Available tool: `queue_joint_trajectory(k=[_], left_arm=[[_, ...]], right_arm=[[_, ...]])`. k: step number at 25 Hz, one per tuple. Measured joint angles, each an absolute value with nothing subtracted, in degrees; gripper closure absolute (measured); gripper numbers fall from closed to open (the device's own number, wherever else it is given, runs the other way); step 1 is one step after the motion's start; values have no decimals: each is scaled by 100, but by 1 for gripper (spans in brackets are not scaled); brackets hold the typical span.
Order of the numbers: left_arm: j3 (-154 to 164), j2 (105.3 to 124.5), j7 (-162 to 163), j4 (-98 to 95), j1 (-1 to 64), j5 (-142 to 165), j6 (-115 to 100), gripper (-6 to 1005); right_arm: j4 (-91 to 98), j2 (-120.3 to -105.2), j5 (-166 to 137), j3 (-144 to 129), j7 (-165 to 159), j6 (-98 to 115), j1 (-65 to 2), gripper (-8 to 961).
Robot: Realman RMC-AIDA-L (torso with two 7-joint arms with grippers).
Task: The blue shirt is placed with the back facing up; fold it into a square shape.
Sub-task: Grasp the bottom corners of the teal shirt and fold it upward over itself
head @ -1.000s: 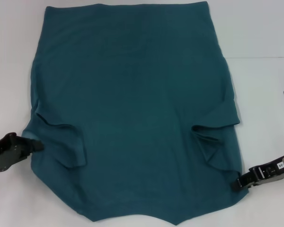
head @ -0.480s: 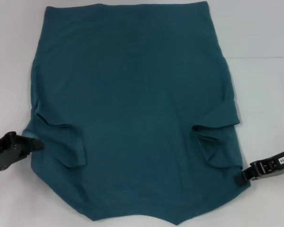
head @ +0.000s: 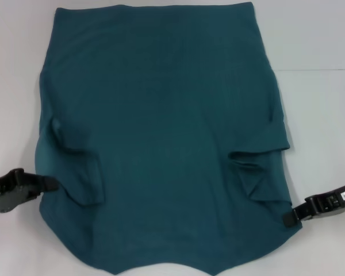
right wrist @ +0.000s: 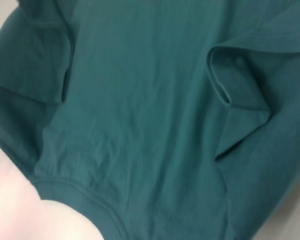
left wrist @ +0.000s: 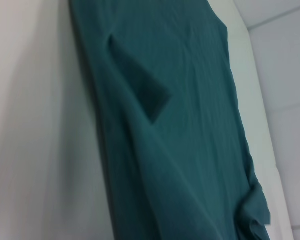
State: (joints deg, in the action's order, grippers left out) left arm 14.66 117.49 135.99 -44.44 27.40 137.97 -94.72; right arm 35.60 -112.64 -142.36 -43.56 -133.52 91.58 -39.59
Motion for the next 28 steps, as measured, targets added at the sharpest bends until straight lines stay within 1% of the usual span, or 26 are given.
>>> queue_joint_trajectory(k=[8,18,23,28], left_arm=[[1647,11758,13569,-4743,2409,13883,-9929,989],[1653,11811,13477,-4935,2098,14124,-10432,988],[1652,11788,13503,-4852,2339,14123,-10375,988],[1651,11666,13801,-4525,2894,14096,-9924,989]], right_arm=[[3569,-11152,-14235,-4308,-13329,9706,-3774,908],[3542,-11164,-14250,-4283,-13126,10160,-3433,908],[3558,-11132,-14219,-3694,-13056,10030,-3488,908],[3568,-11116,-13845,-3138,-13061,9572,-3710,908]])
